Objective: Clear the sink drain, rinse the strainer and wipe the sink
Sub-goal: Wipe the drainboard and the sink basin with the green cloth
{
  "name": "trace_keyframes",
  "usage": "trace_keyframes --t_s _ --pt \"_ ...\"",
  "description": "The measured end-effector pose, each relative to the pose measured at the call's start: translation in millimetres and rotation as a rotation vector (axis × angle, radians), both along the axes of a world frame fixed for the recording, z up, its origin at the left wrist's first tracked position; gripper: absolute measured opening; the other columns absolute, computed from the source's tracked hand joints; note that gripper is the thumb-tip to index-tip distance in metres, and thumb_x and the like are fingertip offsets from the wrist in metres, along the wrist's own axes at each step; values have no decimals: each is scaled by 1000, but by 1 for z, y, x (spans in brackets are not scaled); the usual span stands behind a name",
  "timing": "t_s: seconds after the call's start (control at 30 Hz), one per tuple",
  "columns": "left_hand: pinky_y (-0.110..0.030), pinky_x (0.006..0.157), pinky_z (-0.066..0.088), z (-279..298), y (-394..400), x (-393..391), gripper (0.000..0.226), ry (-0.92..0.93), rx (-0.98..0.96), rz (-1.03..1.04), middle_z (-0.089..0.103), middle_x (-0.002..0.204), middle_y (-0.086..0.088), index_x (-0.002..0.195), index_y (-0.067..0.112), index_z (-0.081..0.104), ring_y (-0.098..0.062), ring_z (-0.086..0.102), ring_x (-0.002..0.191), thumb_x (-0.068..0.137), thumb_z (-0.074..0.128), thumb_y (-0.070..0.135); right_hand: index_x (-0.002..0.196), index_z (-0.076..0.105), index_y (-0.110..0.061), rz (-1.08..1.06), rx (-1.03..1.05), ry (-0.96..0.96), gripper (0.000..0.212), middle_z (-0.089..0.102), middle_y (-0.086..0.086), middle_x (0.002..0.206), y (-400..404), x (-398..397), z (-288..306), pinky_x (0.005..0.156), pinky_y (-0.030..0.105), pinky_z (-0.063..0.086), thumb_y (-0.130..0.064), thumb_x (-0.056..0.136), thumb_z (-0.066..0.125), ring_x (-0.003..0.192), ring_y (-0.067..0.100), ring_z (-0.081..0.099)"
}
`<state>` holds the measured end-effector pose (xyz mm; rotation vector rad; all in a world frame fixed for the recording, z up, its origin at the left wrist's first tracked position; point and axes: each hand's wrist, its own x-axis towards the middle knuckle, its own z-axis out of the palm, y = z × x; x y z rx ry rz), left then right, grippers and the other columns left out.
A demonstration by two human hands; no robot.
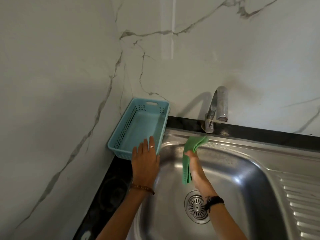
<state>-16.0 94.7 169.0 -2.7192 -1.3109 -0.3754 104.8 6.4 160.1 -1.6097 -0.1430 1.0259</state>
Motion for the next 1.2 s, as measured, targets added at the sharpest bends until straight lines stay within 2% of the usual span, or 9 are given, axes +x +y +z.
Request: trace_keyframes --t_s 0.17,0.37,0.5,0.57,0.7,0.77,0.93,1.03,1.2 --pt "-32 86 32 -13 11 -2 29 -176 3 -86 68 62 6 65 22 66 -13 67 67 80 46 37 149 -9 -21 196 153 -726 66 -9 -2 159 33 21 -23 118 34 -10 -23 95 29 146 12 -6" --pt "-30 83 32 -8 11 2 27 -403 59 -67 71 71 6 68 19 69 -11 68 72 81 51 34 148 0 -7 467 -209 -1278 66 -5 10 157 78 24 -61 115 43 -11 -37 90 11 145 27 -8" --pt "-30 85 35 2 12 4 28 -438 88 -39 72 75 4 67 16 68 -10 68 73 81 52 33 146 28 -8 584 -289 -1272 64 25 13 154 100 8 -79 117 48 -8 -42 92 33 143 28 9" --pt "-29 86 35 2 12 3 27 -424 77 -35 73 76 4 68 16 68 -10 68 75 82 53 33 139 42 -11 613 -246 -1304 60 46 15 142 104 -3 -74 116 55 13 -43 88 39 139 32 29" --pt "-30 87 36 -3 11 2 26 -396 72 -57 73 77 4 71 16 69 -10 68 76 83 53 33 136 43 -4 560 -314 -1328 64 47 19 139 102 -19 -59 113 49 28 -49 97 19 132 33 41" --pt "-31 87 36 -4 10 2 27 -387 78 -56 73 77 4 72 15 69 -11 69 76 83 52 33 124 59 -10 822 -322 -1265 60 62 14 124 100 -19 -70 106 54 31 -44 100 15 120 34 55" --pt "-35 90 35 -6 8 2 27 -383 72 -48 74 78 1 73 14 70 -12 70 79 84 52 32 137 42 -11 921 -209 -1517 48 55 12 135 84 -13 -96 107 56 34 -32 95 33 128 33 48" --pt "-36 91 35 -5 7 2 27 -379 70 -45 74 78 1 74 14 70 -13 70 81 84 52 32 133 46 -10 864 -96 -1643 55 58 10 131 80 -8 -100 105 58 34 -19 82 65 123 31 53" --pt "-33 91 34 -4 6 1 28 -384 68 -42 74 78 1 74 15 70 -12 70 81 84 51 32 140 42 -18 851 -400 -1805 82 48 5 143 92 13 -96 108 50 33 -23 67 79 132 27 44"
